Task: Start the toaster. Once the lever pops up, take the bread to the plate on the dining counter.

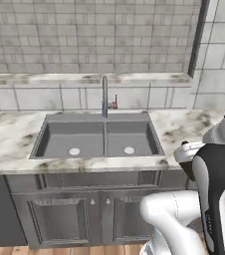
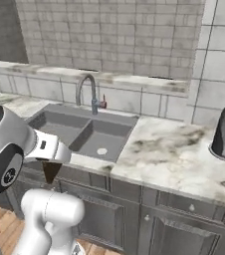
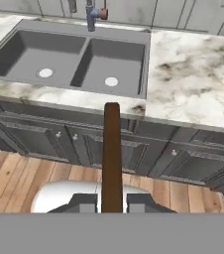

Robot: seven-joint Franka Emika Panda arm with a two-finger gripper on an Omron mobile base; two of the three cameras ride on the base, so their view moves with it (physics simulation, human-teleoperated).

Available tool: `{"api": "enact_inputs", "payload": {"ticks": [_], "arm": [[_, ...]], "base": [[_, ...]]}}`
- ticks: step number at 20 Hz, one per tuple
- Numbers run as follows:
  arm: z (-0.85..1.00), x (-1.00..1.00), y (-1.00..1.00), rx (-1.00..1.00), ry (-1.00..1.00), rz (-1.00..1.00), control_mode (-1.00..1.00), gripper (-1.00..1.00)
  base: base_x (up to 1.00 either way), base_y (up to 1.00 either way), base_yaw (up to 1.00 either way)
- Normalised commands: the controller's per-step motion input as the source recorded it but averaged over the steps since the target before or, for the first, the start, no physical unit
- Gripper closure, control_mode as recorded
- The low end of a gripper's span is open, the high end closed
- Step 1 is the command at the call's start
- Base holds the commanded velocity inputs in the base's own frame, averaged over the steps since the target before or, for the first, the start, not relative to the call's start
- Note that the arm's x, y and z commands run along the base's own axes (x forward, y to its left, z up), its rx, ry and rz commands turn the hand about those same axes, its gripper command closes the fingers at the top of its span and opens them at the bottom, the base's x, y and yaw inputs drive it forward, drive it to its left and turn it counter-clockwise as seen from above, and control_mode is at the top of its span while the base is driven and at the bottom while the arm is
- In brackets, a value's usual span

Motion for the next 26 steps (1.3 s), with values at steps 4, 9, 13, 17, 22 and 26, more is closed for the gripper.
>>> {"api": "enact_inputs", "payload": {"ticks": [4,9,13,17,22,26], "arm": [[0.0,0.0,0.0,0.0,0.0,0.0,1.0,1.0],[0.0,0.0,0.0,0.0,0.0,0.0,1.0,1.0],[0.0,0.0,0.0,0.0,0.0,0.0,1.0,1.0],[0.0,0.0,0.0,0.0,0.0,0.0,1.0,1.0],[0.0,0.0,0.0,0.0,0.0,0.0,1.0,1.0],[0.0,0.0,0.0,0.0,0.0,0.0,1.0,1.0]], "base": [[0.0,0.0,0.95],[0.0,0.0,0.89],[0.03,0.0,0.84],[0.04,0.01,0.79],[0.04,0.0,0.79],[0.01,0.15,0.64]]}}
